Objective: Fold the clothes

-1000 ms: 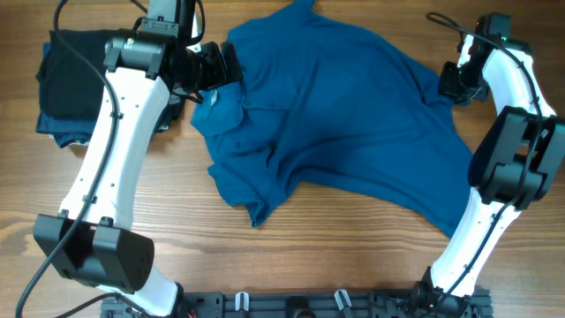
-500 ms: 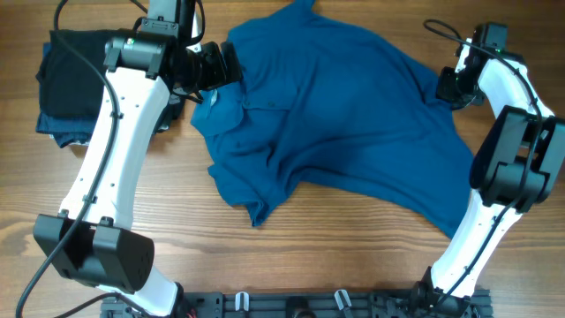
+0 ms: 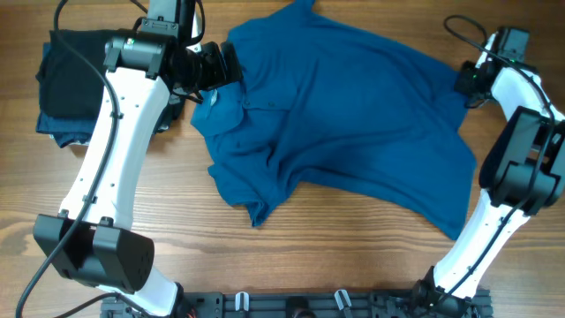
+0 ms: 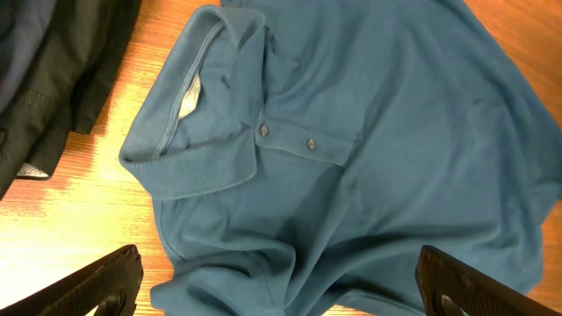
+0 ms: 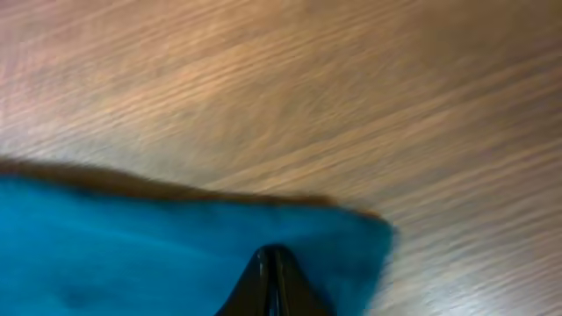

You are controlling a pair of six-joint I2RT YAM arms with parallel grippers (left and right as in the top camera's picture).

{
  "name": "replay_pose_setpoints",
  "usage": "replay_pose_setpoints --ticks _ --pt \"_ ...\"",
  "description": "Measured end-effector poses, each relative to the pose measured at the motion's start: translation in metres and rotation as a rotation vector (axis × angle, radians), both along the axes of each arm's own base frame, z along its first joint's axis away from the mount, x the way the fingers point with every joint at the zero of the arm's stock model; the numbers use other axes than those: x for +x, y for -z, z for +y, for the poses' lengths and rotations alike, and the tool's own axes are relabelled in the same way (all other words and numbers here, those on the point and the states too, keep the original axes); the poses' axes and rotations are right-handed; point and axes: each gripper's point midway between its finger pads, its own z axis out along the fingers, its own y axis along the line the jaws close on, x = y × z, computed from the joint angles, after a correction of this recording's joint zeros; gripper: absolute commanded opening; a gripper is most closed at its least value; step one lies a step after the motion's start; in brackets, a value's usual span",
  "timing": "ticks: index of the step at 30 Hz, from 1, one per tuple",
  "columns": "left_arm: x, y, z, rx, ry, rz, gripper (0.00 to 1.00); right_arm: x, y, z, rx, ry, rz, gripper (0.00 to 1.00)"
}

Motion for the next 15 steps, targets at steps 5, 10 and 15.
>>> replay_pose_setpoints --ticks 5,10,15 --pt "0.0 0.0 0.0 0.0 0.0 0.0 1.0 0.027 -0.022 -0.019 -0.067 0.02 -0.15 0.04" --pt "0.0 0.0 0.0 0.0 0.0 0.0 1.0 0.039 -0.035 -0.023 -0.085 0.016 -0.201 0.05" --pt "0.0 0.0 0.0 0.0 0.0 -0.001 1.0 0.016 -0.034 -0.014 -0.034 0.015 -0.063 0.04"
